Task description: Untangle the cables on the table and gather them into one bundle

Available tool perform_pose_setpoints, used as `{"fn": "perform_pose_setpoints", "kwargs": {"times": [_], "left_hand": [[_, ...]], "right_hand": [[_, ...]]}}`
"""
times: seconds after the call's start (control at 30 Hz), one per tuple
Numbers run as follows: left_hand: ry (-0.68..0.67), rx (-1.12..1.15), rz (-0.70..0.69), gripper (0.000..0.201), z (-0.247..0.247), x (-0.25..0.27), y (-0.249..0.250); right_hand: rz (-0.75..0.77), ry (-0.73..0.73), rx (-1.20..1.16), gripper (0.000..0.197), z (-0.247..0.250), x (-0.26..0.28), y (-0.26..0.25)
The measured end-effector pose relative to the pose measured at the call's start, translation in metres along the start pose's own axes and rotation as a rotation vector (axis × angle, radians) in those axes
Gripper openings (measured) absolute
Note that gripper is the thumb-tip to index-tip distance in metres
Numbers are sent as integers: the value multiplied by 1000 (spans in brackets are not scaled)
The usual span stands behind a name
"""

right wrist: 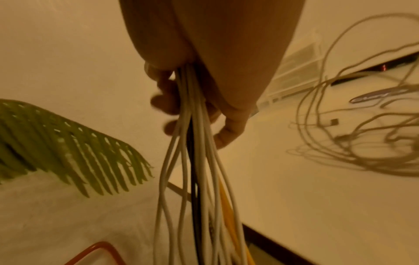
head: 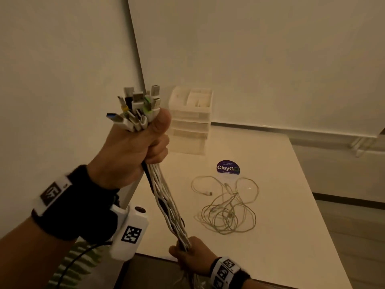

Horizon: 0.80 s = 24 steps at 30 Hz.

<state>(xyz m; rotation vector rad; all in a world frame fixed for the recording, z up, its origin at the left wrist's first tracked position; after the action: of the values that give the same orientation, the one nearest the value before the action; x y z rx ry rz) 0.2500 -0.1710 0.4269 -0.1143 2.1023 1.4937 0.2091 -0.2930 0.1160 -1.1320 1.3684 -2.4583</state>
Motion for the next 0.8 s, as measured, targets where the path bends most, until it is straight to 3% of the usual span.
{"fn": "perform_pose_setpoints", "kwargs": {"times": [0.07, 0.13, 0.17, 0.2, 0.27, 0.43, 0.6, 0.8], "left_hand": [[54, 35, 24, 70, 7, 1, -7], [110, 73, 43, 67, 13, 0, -15], [130, 84, 47, 64, 15, -1, -18], [143, 86, 49, 62, 15, -3, -22], [158, 72, 50, 62, 14, -6, -28], [247, 4, 40, 55, 20, -16, -39], [376, -197, 29, 43, 36, -26, -47], [526, -297, 45, 38, 57, -22, -48]], "right_hand": [[35, -29, 121, 27, 22, 9, 5], [5, -90, 257, 58, 51, 15, 12], [-31, -111, 341, 65, 69, 17, 15], [-55, -116, 420, 60, 90, 18, 16], [-52, -17, 517, 41, 134, 12, 10], [22, 342, 557, 22, 211, -61, -19], [-8, 282, 850, 23, 203, -148, -29], [-24, 101, 1042, 51, 160, -204, -6]]}}
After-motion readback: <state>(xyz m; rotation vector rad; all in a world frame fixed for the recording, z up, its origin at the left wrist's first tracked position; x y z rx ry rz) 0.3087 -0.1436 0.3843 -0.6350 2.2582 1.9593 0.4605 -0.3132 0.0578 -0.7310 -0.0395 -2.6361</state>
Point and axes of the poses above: each hand's wrist, its own x-axis away from the middle knuckle, its own z-axis out of the back of the hand, y = z × x, the point moved 4 cm from there along -x, towards the middle knuckle, and after that the axes turned 11 degrees about -z, right-handed, at the moved point
